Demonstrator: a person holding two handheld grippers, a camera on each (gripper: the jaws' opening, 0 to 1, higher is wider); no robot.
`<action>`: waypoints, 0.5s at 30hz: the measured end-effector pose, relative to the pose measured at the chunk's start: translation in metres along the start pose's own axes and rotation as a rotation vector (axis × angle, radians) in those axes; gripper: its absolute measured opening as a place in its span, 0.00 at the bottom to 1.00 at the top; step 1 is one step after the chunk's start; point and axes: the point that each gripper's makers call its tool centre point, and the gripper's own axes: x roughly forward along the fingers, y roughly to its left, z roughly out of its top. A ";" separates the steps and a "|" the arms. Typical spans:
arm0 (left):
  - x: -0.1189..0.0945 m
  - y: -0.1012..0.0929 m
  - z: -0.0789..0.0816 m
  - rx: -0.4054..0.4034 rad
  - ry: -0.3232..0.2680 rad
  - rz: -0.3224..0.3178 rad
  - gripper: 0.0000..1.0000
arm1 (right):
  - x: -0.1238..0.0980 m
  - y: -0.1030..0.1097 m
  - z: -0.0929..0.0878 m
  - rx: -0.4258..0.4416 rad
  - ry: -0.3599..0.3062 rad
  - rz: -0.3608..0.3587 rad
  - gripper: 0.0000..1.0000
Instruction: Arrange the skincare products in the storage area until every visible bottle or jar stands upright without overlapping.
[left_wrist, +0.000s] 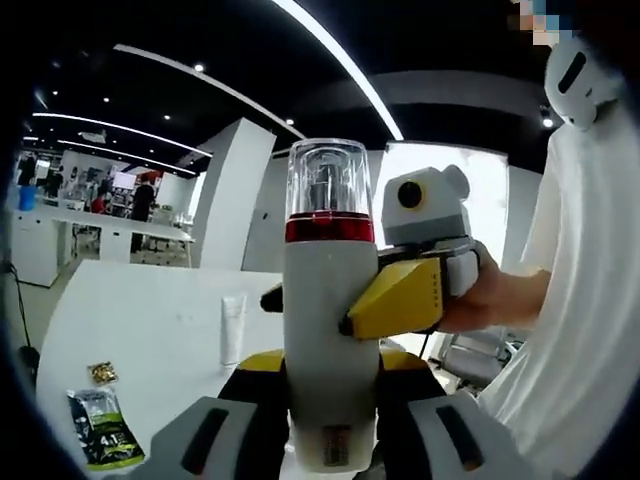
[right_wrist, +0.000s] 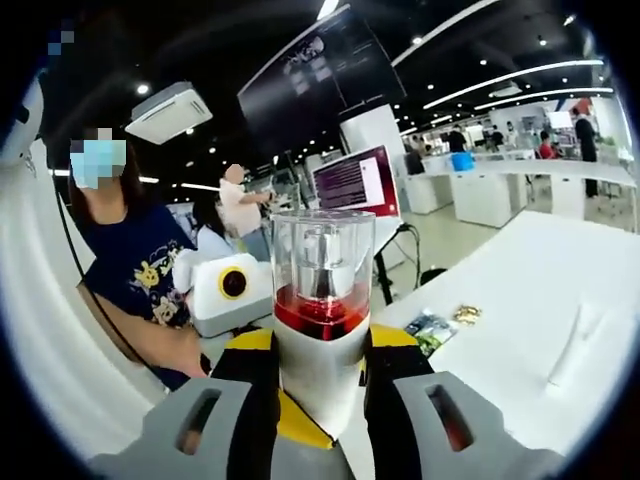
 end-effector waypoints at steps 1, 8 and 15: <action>-0.002 0.004 -0.001 0.010 0.012 0.024 0.34 | 0.000 -0.003 0.002 0.005 -0.010 -0.008 0.28; -0.027 0.039 -0.035 0.080 0.167 0.211 0.50 | -0.016 -0.032 0.012 -0.009 -0.059 -0.094 0.28; -0.055 0.075 -0.072 0.162 0.306 0.384 0.68 | -0.056 -0.095 0.007 0.008 -0.091 -0.269 0.29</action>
